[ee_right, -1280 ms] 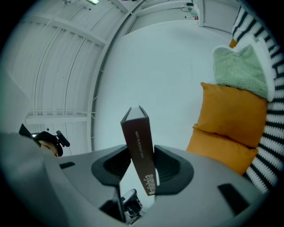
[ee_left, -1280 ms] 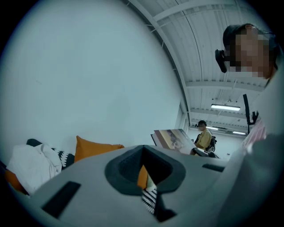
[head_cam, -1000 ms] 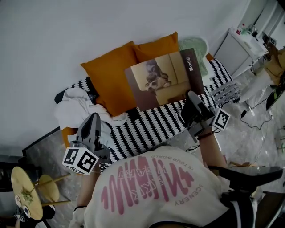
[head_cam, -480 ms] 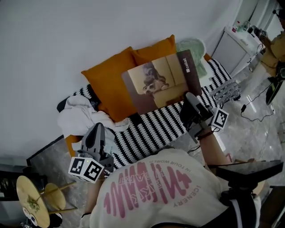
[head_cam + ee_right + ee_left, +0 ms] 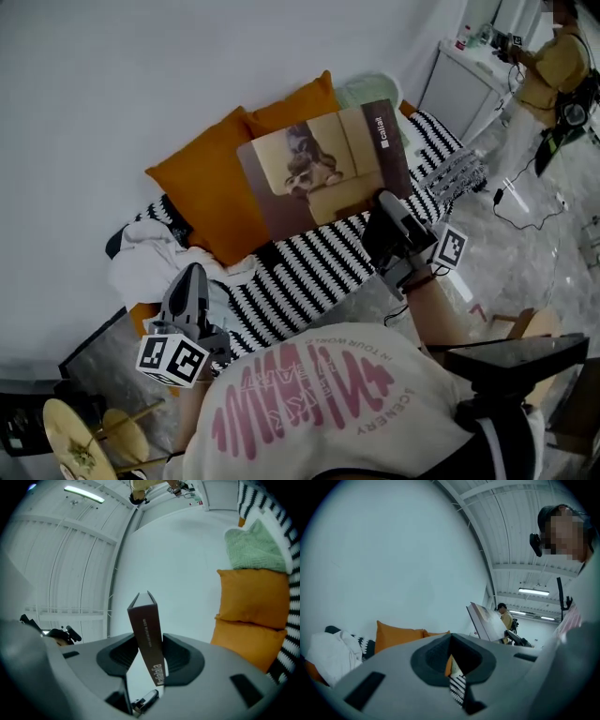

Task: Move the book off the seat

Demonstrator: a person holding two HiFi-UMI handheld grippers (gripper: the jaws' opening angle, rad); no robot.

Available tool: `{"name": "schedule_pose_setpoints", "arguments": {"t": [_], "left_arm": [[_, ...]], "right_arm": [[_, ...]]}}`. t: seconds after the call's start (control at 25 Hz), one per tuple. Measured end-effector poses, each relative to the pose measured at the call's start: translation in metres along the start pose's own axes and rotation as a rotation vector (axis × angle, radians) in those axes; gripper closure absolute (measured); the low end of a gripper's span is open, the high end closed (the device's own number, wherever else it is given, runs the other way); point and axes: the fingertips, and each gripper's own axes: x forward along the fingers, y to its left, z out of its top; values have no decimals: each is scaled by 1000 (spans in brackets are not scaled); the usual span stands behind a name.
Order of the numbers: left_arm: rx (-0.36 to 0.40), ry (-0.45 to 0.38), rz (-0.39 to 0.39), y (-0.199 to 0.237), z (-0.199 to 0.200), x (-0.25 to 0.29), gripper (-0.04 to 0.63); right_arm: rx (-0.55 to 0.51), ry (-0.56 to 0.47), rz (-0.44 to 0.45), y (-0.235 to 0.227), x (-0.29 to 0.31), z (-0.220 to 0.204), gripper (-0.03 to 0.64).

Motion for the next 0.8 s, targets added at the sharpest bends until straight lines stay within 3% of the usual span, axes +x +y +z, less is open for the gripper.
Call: {"name": "schedule_pose_setpoints", "arguments": {"t": [0.16,0.32,0.56,0.8], "left_arm": [[12,5,-91,-21,4,33,588],[27,17,-195,-81,-13,50,588],[-26,124,-385,-132,-41,100,588],[19,173,-594,-254,-76,80,588]], "right_arm": [[-52,-90,-47,15,-35,10,448],[-101,-163,-56,50,-99,26,448],[-182,-326,-172,74,-173,43,448],[-289,-490,-193,156,-294,39,448]]}}
